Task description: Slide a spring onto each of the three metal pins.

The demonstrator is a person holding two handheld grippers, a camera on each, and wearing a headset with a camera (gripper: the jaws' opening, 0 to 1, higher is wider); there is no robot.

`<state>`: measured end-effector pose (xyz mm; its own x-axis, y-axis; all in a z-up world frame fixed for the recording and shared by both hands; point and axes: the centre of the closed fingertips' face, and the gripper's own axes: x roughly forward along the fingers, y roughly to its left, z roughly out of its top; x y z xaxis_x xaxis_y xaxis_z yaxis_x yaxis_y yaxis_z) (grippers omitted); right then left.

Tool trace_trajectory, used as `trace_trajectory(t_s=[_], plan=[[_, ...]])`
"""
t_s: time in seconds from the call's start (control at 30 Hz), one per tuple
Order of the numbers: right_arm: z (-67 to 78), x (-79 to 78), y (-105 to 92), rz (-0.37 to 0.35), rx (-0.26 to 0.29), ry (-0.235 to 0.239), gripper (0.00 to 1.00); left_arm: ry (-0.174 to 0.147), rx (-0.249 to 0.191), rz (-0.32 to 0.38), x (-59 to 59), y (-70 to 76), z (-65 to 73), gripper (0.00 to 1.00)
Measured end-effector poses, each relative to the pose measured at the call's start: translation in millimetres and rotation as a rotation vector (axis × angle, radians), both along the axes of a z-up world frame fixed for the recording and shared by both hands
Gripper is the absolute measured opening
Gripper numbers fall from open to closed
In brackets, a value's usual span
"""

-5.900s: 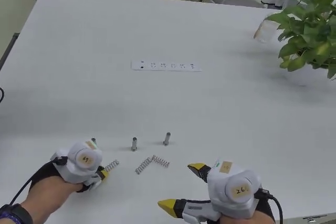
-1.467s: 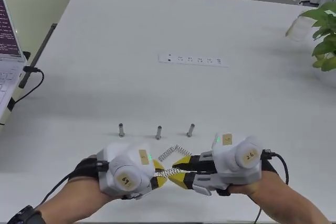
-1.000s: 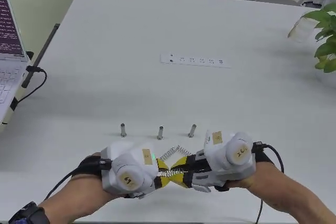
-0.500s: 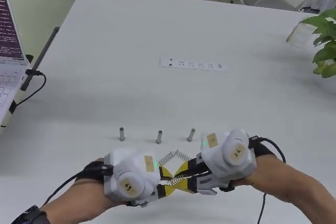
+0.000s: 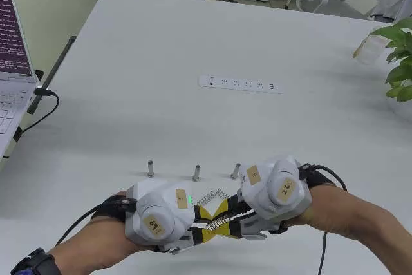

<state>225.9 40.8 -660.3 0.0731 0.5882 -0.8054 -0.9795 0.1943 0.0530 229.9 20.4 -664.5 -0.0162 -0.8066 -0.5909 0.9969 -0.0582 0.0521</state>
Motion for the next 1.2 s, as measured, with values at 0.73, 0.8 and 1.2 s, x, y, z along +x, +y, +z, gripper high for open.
trace_trajectory(t_s=[0.73, 0.8, 1.2], plan=[[-18.3, 0.2, -2.7, 0.017, -0.058, 0.018, 0.08, 0.039, -0.004, 0.091, 1.8, 1.3, -16.1, 0.03], [-17.8, 1.7, -0.3, 0.013, -0.044, 0.021, 0.08, 0.045, -0.01, 0.118, 4.2, 5.3, -15.5, 0.03], [-20.9, 12.6, 0.5, 0.019, -0.049, 0.023, 0.09, 0.048, -0.016, 0.241, 21.0, 37.2, -13.8, 0.05]])
